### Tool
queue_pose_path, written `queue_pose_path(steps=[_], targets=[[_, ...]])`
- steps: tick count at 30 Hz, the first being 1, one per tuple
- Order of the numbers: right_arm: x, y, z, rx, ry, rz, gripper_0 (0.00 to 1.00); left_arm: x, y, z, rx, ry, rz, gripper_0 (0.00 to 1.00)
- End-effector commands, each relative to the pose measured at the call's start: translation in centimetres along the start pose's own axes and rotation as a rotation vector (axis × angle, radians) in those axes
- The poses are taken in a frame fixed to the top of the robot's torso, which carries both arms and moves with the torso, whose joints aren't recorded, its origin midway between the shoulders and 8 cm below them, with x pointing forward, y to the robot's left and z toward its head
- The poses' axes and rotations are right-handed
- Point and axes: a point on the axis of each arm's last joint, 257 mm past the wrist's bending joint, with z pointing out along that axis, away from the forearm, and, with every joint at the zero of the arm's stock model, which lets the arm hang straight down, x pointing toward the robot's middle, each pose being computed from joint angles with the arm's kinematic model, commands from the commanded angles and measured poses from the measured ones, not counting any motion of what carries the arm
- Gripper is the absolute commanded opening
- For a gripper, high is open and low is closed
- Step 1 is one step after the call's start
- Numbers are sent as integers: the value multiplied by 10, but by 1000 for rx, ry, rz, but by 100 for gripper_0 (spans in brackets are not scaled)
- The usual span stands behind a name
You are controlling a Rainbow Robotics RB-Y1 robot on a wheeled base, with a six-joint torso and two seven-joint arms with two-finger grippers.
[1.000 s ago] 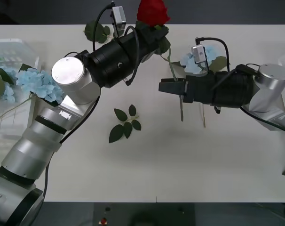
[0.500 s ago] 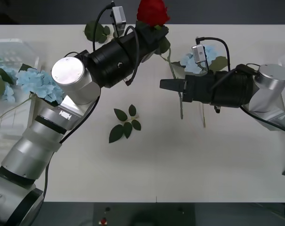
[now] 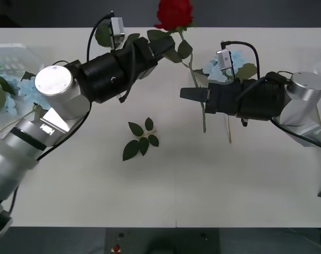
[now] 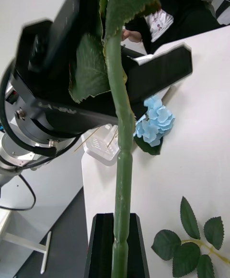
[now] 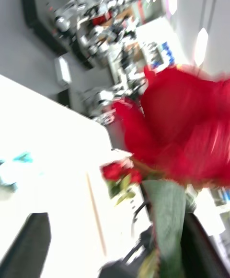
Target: Put the red flowers into the right box and the blue flowers into the left box
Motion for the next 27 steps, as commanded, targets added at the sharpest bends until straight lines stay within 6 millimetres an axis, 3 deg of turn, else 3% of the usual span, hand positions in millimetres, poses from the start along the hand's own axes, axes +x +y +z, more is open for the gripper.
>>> queue_pose_path(steps=[1, 4, 9, 14, 18, 20, 23, 27], targets=[[-17, 10, 10, -23, -15, -39, 0, 2, 0, -38, -13, 57, 135, 100], [-21, 3, 2, 4, -12, -52, 0, 13, 8, -62, -35, 127, 174, 100], [-35, -20, -32, 103, 8, -95, 0, 21, 26, -101, -101, 216, 269, 100], [-54, -56, -101, 283, 70, -167, 0, 12, 44, -142, -199, 293, 424, 100], [-67, -87, -173, 474, 141, -236, 0, 3, 48, -163, -241, 333, 485, 100], [-70, -101, -206, 561, 167, -233, 0, 0, 46, -166, -244, 341, 503, 100], [-66, -126, -270, 722, 212, -203, 0, -6, 46, -168, -248, 336, 537, 100], [-66, -150, -333, 892, 229, -208, 0, -6, 52, -166, -246, 342, 607, 100]])
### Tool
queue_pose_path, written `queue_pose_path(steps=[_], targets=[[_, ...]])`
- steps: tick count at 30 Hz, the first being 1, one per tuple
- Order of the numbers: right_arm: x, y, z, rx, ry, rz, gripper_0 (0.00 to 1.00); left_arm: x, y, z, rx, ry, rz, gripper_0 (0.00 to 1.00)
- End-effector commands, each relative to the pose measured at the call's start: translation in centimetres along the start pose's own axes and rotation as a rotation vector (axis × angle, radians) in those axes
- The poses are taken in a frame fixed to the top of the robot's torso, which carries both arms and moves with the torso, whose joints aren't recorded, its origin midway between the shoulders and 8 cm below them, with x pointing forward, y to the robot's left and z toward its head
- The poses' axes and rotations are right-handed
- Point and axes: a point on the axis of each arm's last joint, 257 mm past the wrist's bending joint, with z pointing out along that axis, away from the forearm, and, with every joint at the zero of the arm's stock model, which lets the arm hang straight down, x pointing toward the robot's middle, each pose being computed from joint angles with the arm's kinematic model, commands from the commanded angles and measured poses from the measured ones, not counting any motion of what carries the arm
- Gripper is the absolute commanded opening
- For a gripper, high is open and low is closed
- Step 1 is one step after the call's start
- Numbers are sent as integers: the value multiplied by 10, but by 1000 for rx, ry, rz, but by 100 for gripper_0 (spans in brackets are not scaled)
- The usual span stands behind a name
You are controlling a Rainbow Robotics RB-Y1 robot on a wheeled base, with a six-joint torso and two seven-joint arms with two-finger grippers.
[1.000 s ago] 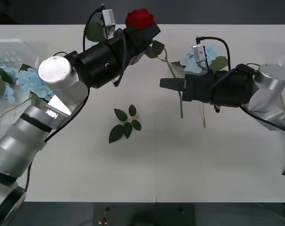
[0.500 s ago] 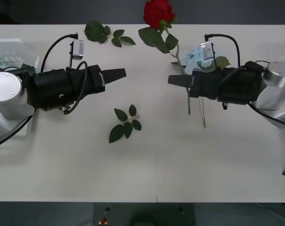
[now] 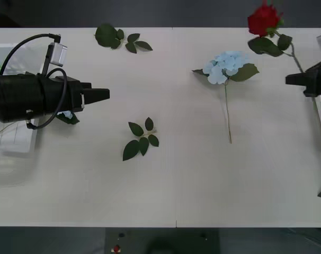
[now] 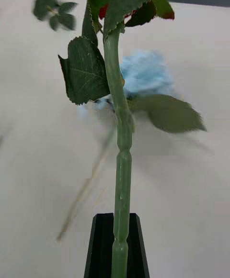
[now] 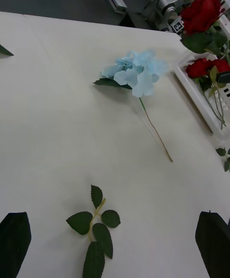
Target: Put the red flowers into the right box and the blue flowers into the left box
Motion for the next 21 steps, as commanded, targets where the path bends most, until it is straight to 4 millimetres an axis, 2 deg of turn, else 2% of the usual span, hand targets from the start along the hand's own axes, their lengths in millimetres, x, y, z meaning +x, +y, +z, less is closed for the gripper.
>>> queue_pose_path(steps=[1, 2, 5, 6, 8, 11, 14, 21], targets=[[0, -62, -33, 185, 13, -9, 0, -16, -2, 0, -1, -31, 156, 100], [3, -71, -36, 212, 15, -9, 0, -15, -1, 1, -2, -33, 158, 100], [23, -118, -54, 362, 22, 6, 0, -16, -3, 1, 9, -43, 146, 100], [25, -125, -57, 385, 22, 9, 0, -16, -4, 2, 13, -46, 140, 100], [39, -156, -76, 482, 29, 21, 0, -17, -6, 1, 22, -49, 126, 100], [57, -187, -95, 568, 40, 55, 0, -17, -8, 2, 27, -49, 123, 100], [73, -214, -117, 646, 54, 80, 0, -17, -10, 2, 37, -50, 111, 100], [105, -249, -149, 775, 120, 64, 0, -21, -10, 0, 48, -70, 61, 100]])
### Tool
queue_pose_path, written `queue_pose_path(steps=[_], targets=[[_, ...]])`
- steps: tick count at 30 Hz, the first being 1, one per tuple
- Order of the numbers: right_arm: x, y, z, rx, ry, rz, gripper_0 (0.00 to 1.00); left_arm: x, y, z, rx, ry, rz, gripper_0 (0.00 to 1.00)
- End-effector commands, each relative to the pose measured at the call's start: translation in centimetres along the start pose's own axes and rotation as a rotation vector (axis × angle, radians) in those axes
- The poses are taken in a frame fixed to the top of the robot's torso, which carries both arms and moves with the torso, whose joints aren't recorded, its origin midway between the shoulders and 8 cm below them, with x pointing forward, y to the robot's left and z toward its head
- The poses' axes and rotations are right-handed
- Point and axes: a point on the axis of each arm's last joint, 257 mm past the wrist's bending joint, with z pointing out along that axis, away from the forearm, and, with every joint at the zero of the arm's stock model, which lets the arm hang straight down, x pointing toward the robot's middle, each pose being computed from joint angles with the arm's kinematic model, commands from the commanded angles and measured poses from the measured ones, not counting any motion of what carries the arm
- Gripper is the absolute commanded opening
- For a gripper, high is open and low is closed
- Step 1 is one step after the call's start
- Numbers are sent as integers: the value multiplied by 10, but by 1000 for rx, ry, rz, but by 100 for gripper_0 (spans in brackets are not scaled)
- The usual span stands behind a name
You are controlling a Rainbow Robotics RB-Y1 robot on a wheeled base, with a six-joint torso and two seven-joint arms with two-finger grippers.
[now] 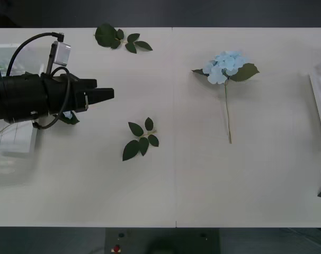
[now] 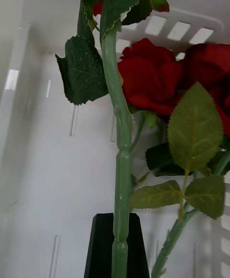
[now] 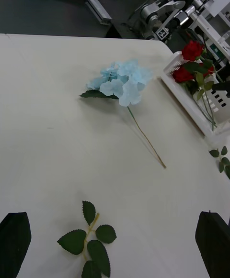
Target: Put the red flowers into the right box and the blue flowers into the left box
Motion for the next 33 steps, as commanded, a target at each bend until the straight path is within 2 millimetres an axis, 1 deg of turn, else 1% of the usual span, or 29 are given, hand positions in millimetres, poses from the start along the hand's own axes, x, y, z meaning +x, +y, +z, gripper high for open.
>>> queue_pose_path(steps=[1, 6, 8, 11, 13, 14, 15, 16, 17, 18, 20, 21, 24, 25, 26, 28, 29, 31, 32, 33], targets=[[-8, -27, -3, 75, -11, -6, 0, -14, 4, -7, -6, -24, -5, 100], [10, -45, -1, 134, 22, -28, 0, -13, 8, -9, -11, -25, -19, 100], [24, -57, -2, 167, 55, -51, 0, -12, 12, -9, -18, -24, -17, 100], [33, -63, -2, 191, 77, -81, 0, -13, 14, -10, -24, -25, -11, 100], [34, -63, 0, 196, 78, -90, 0, -11, 17, -10, -28, -23, -9, 100], [33, -61, 1, 196, 75, -87, 4, -11, 17, -10, -29, -23, -8, 100], [33, -61, 2, 200, 71, -88, 19, -11, 19, -11, -33, -23, -6, 100], [31, -61, 2, 204, 67, -88, 35, -11, 20, -11, -35, -23, -5, 100], [32, -60, 3, 203, 66, -86, 43, -11, 22, -11, -38, -23, -3, 100], [31, -59, 3, 201, 63, -80, 58, -10, 23, -12, -40, -24, -3, 100], [29, -55, 5, 190, 59, -74, 76, -10, 24, -12, -44, -24, 0, 100], [28, -52, 5, 177, 58, -66, 83, -10, 25, -12, -45, -24, 2, 100], [22, -40, 6, 130, 55, -41, 94, -10, 26, -13, -47, -24, 4, 100], [17, -33, 6, 100, 56, -32, 98, -10, 26, -12, -45, -26, 4, 100], [15, -30, 5, 86, 57, -26, 99, -10, 26, -13, -45, -26, 3, 100], [4, -13, 5, 22, 62, -20, 100, -11, 26, -13, -43, -30, -2, 100], [0, -9, 4, 5, 62, -19, 100, -11, 26, -13, -44, -32, -2, 100], [-13, 12, 2, -67, 70, -17, 100, -12, 25, -13, -41, -32, -1, 100], [-17, 17, 1, -87, 73, -17, 100, -11, 25, -13, -40, -33, -3, 100], [-28, 31, -2, -135, 74, -20, 100, -11, 25, -13, -40, -33, -2, 100]])
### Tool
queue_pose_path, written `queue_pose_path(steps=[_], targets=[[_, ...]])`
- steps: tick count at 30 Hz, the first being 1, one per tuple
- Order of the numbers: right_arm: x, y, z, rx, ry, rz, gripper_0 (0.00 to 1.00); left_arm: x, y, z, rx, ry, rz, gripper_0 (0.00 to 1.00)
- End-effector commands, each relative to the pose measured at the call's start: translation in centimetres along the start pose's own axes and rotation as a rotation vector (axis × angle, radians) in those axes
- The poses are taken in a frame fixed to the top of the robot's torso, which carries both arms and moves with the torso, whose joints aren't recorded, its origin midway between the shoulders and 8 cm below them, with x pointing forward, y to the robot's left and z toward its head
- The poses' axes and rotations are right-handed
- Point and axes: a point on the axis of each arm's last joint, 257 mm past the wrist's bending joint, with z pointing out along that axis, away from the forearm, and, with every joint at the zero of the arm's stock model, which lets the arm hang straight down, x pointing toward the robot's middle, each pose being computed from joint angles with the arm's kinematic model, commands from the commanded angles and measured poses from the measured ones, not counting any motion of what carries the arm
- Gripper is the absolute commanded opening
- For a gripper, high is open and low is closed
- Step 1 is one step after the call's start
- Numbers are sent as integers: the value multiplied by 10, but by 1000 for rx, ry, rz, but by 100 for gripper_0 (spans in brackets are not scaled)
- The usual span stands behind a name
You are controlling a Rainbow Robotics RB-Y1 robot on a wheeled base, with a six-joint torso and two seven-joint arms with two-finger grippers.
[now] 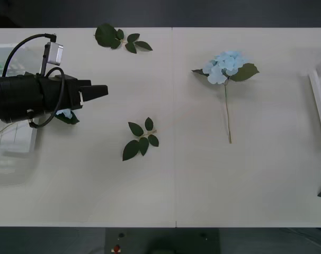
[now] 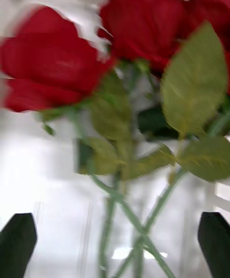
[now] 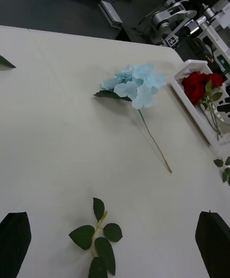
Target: Put the red flowers into the right box and the blue flowers into the left box
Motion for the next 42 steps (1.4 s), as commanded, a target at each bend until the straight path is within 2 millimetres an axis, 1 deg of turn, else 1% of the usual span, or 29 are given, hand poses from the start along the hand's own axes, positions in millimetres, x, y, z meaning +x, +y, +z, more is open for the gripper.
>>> queue_pose_path(steps=[1, 3, 4, 6, 7, 8, 9, 13, 14, 15, 16, 17, 18, 19, 22, 24, 28, 30, 31, 35, 36, 38, 42], targets=[[-58, 37, -12, -117, -37, -22, 100, -13, 3, -7, -9, -19, 73, 100], [-74, 58, -18, -178, -38, -2, 100, -13, 2, -6, -7, -22, 73, 100], [-78, 65, -20, -197, -36, 5, 100, -13, 2, -6, -7, -22, 73, 100], [-92, 91, -28, -257, -21, 27, 100, -13, 2, -6, -7, -22, 76, 100], [-97, 101, -31, -273, -14, 34, 100, -14, 3, -7, -9, -23, 78, 100], [-99, 107, -33, -280, -7, 39, 100, -14, 2, -6, -8, -24, 77, 100], [-107, 125, -39, -300, 6, 52, 100, -13, 3, -6, -9, -22, 79, 100], [-123, 171, -54, -331, 39, 89, 100, -12, 3, -6, -9, -22, 75, 100], [-126, 180, -56, -338, 44, 97, 100, -12, 3, -6, -9, -22, 76, 100], [-131, 198, -60, -347, 52, 118, 100, -13, 3, -6, -10, -23, 77, 100], [-133, 205, -61, -350, 54, 122, 100, -13, 4, -7, -11, -22, 78, 100], [-136, 223, -63, -355, 64, 136, 100, -13, 3, -6, -9, -21, 78, 100], [-137, 230, -64, -357, 66, 142, 100, -12, 4, -7, -10, -20, 78, 100], [-138, 246, -64, -365, 80, 148, 100, -12, 4, -6, -10, -22, 79, 100], [-143, 274, -64, -363, 97, 155, 100, -13, 3, -7, -9, -23, 80, 100], [-145, 289, -62, -359, 106, 160, 100, -13, 3, -6, -8, -23, 79, 100], [-155, 327, -52, -352, 114, 170, 100, -12, 3, -6, -8, -22, 80, 100], [-158, 338, -49, -352, 108, 167, 100, -12, 3, -6, -8, -22, 80, 100], [-159, 349, -46, -353, 105, 167, 100, -12, 3, -6, -9, -23, 80, 100], [-160, 365, -36, -324, 87, 121, 100, -12, 3, -6, -8, -22, 80, 100], [-159, 372, -34, -318, 84, 98, 100, -11, 3, -6, -8, -23, 76, 100], [-157, 381, -26, -307, 84, 81, 100, -11, 3, -5, -7, -24, 77, 100], [-159, 394, -10, -290, 63, 65, 100, -9, 3, -5, -8, -21, 74, 100]])
